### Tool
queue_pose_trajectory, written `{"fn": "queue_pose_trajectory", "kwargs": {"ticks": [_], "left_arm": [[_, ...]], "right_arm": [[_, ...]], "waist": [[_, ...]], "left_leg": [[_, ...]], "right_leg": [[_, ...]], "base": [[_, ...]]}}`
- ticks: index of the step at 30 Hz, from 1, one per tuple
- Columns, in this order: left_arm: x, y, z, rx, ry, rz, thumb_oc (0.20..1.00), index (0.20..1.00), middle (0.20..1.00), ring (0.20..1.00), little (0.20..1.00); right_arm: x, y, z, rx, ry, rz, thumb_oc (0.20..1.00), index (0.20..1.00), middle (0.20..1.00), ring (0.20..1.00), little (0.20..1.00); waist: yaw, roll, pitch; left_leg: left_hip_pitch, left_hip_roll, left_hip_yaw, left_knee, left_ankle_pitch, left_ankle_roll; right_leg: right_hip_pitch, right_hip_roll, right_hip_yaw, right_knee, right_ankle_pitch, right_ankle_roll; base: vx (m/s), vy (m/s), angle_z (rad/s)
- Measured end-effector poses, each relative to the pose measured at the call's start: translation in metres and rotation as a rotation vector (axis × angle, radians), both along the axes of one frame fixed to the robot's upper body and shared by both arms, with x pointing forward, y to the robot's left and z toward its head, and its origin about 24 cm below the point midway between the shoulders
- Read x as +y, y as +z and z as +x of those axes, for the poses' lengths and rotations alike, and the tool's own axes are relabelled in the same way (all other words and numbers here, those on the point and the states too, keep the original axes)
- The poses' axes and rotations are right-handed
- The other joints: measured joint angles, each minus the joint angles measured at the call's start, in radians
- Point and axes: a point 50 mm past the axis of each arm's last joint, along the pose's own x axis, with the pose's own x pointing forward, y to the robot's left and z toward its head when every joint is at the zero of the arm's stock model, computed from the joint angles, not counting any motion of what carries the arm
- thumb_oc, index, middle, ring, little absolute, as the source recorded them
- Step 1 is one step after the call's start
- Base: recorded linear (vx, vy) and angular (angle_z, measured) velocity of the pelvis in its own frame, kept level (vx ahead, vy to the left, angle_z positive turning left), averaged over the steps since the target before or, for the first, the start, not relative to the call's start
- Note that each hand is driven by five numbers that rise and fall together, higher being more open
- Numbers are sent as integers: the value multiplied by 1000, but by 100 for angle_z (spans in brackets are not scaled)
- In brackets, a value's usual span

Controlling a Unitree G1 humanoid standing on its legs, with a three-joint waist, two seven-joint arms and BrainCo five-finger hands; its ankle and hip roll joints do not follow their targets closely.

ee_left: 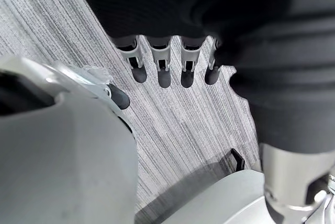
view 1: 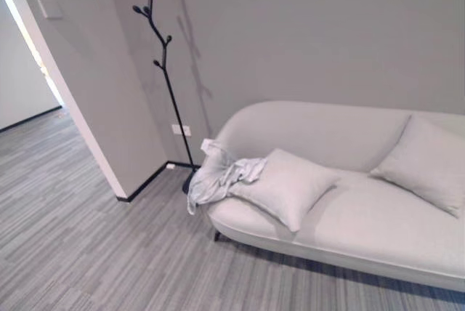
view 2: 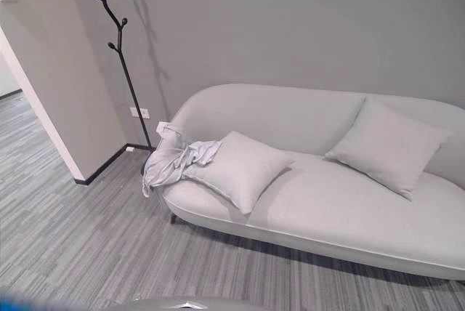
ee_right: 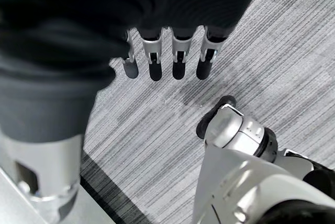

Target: Hang the clothes on the sofa on the clothes rack.

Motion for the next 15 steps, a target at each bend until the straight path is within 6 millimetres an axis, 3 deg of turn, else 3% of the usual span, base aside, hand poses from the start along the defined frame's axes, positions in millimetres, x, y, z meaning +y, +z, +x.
{"fn": "queue_pose_trajectory", "kwargs": {"ticks": [6,7,9,10,13,15], "left_arm": [[-1,0,5,-9,-17,-2,1000,1000,1000,1000,1000],[-1,0,8,-14,-16,-1,1000,1000,1000,1000,1000],[3,2,21,-43,-22,14,1000,1000,1000,1000,1000],[2,2,26,-61,-24,14,1000,1000,1000,1000,1000],[-8,1,34,-84,-11,-3,1000,1000,1000,1000,1000],[-12,1,37,-96,3,-8,1000,1000,1000,1000,1000]], "right_arm": [[-1,0,4,-9,33,5,1000,1000,1000,1000,1000],[-1,0,4,-8,36,6,1000,1000,1000,1000,1000],[-3,0,15,-27,52,1,1000,1000,1000,1000,1000],[-8,0,23,-52,58,-14,1000,1000,1000,1000,1000],[-21,3,33,-82,79,-49,1000,1000,1000,1000,1000],[-25,4,36,-88,85,-60,1000,1000,1000,1000,1000]], "waist": [[-3,14,1],[-3,10,4],[-4,-17,10],[-3,-10,22],[1,33,48],[4,44,55]], "left_leg": [[-81,-1,-21,54,-2,-10],[-97,3,-16,66,-6,-20],[-143,52,-20,71,-4,-27],[-154,116,-19,24,6,-46],[-172,231,-27,-83,42,-102],[-189,242,-23,-86,47,-107]], "right_leg": [[-50,-12,-29,13,6,-10],[-55,-32,-46,3,16,-25],[-61,-65,-76,-37,31,-22],[-60,-79,-72,-50,32,-8],[-68,-98,-55,-48,24,7],[-79,-116,-46,-50,24,9]], "base": [[-5,93,15],[55,183,46],[160,264,51],[159,241,42],[215,246,42],[367,321,27]]}}
